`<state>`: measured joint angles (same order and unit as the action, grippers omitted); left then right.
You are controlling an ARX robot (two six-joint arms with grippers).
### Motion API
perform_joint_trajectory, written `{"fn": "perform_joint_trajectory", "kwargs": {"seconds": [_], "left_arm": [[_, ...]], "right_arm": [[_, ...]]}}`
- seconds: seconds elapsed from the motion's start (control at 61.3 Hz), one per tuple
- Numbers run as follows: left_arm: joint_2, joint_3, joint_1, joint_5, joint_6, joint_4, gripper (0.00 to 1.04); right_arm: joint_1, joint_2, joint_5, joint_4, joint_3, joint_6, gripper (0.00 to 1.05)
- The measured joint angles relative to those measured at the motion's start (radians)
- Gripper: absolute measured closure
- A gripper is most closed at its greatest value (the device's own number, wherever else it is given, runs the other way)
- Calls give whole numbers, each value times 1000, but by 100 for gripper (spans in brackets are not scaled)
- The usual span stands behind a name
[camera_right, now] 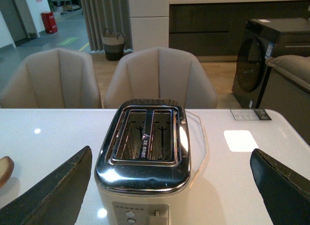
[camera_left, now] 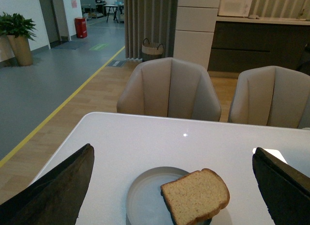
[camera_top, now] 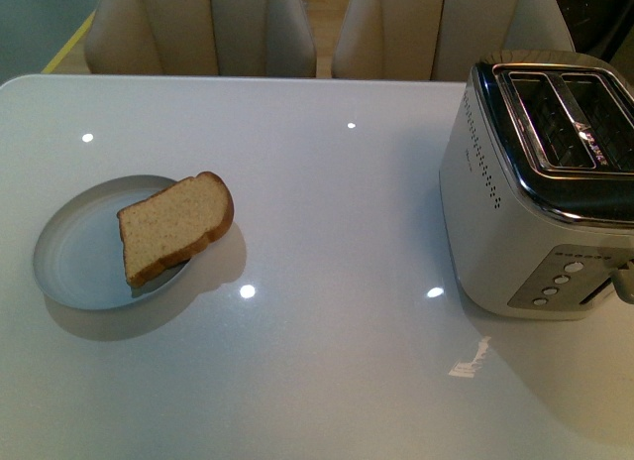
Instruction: Left arm holds plate, right arm toasts bread
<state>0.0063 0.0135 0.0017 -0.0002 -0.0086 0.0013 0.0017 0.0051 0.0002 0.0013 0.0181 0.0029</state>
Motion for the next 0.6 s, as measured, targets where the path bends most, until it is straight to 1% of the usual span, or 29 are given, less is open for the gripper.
{"fn": "perform_joint_trajectory", "kwargs": {"seconds": [0.571, 0.588, 0.604], "left_arm": [[0, 0, 0, 0, 0, 0, 7], [0, 0, 0, 1, 0, 0, 7], [18, 10, 6, 26, -17, -31, 7]], "right_arm": [[0, 0, 0, 0, 0, 0, 9], [0, 0, 0, 0, 0, 0, 9], [0, 0, 0, 0, 0, 0, 9]]}}
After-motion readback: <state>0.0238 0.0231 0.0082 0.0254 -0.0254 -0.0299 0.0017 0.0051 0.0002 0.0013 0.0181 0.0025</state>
